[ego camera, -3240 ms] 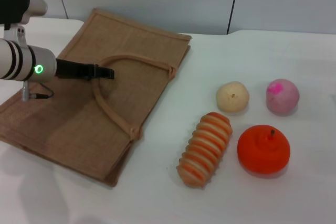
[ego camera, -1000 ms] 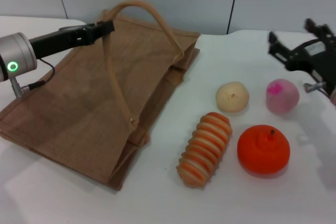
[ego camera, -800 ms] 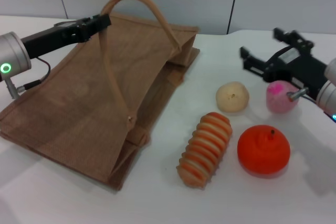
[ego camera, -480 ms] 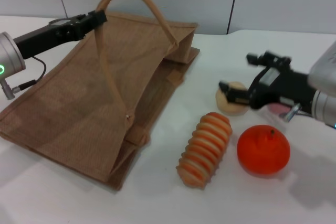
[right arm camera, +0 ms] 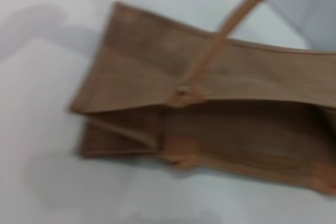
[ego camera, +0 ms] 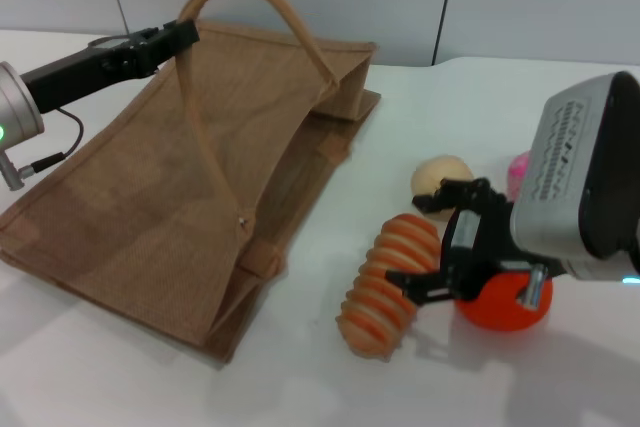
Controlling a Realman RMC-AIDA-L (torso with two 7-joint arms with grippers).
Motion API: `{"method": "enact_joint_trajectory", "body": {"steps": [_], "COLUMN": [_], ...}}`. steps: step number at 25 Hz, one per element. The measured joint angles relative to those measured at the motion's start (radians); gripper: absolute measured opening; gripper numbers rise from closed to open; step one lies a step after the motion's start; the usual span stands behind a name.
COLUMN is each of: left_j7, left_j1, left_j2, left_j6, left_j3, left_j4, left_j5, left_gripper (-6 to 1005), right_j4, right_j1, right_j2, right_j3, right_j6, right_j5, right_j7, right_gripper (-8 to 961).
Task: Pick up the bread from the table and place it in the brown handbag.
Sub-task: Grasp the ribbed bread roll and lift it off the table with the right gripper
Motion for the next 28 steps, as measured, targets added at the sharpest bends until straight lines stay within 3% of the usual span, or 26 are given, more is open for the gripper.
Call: {"method": "enact_joint_trajectory", "body": {"steps": [1, 3, 8, 17, 21, 28], "left_j7": [0.000, 0.000, 0.000, 0.000, -0.003, -0.005], "left_j1": [0.000, -0.001, -0.004, -0.007, -0.003, -0.001], "left_j2": [0.000, 0.000, 0.000, -0.002, -0.001, -0.001], "left_j6": [-0.001, -0.002, -0.006, -0.009, -0.009, -0.009], "left_j3": [0.000, 0.000, 0.000, 0.000, 0.000, 0.000], "left_j4": [0.000, 0.000, 0.002, 0.002, 0.002, 0.002], "left_j5": [0.000, 0.000, 0.000, 0.000, 0.000, 0.000], "left_gripper": [121, 121, 120, 120, 120, 121], "right_j4": [0.004, 0.019, 0.080, 0.151, 0.129, 0.017], "right_j1": [-0.001, 0.005, 0.058, 0.139, 0.150, 0.157], "right_j2": [0.028, 0.054, 0.060, 0.096, 0.111, 0.108], "right_j3": [0.037, 0.065, 0.042, -0.020, -0.006, 0.048], "right_j6": [-0.057, -0.121, -0.126, -0.093, -0.098, -0.243], "right_j5": [0.000, -0.007, -0.040, -0.153, -0.175, -0.103], "right_j7": [-0.051, -0.123, -0.216, -0.259, -0.153, 0.009], "right_gripper": [888, 889, 889, 888, 888, 888]}}
